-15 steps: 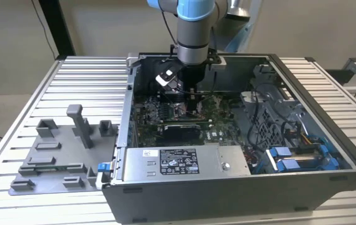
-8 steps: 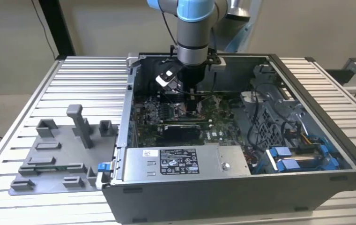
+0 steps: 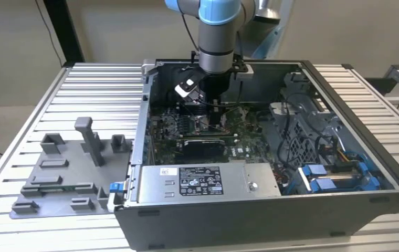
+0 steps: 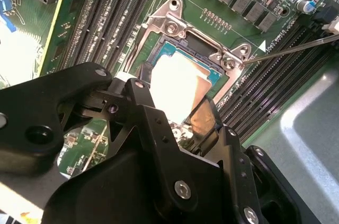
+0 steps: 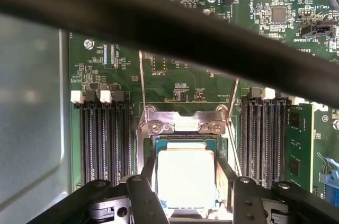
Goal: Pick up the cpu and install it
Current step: 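Install the first cpu locking lever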
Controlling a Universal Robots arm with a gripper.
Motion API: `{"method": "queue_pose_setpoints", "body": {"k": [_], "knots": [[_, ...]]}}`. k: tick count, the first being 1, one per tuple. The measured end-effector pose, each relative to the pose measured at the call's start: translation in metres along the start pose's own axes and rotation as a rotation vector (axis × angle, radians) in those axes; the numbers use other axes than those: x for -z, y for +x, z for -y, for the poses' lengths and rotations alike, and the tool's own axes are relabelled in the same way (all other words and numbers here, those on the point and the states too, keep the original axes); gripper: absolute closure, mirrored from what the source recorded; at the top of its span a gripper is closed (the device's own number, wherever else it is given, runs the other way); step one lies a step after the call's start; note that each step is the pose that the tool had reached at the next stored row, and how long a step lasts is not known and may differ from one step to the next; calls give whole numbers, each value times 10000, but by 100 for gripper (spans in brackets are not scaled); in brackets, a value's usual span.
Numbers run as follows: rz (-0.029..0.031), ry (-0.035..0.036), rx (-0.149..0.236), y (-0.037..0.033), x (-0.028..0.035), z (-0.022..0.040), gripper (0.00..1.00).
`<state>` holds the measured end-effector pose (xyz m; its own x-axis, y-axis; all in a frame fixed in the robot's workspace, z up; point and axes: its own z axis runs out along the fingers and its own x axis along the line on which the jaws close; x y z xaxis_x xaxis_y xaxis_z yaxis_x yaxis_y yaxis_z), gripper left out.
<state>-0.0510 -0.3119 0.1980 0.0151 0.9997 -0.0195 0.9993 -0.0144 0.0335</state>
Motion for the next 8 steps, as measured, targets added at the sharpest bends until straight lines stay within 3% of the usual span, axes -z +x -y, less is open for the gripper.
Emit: {"method": "queue_pose_setpoints", "body": {"k": [8], "knots": [[34, -1, 3, 0, -2, -3, 100]]}}
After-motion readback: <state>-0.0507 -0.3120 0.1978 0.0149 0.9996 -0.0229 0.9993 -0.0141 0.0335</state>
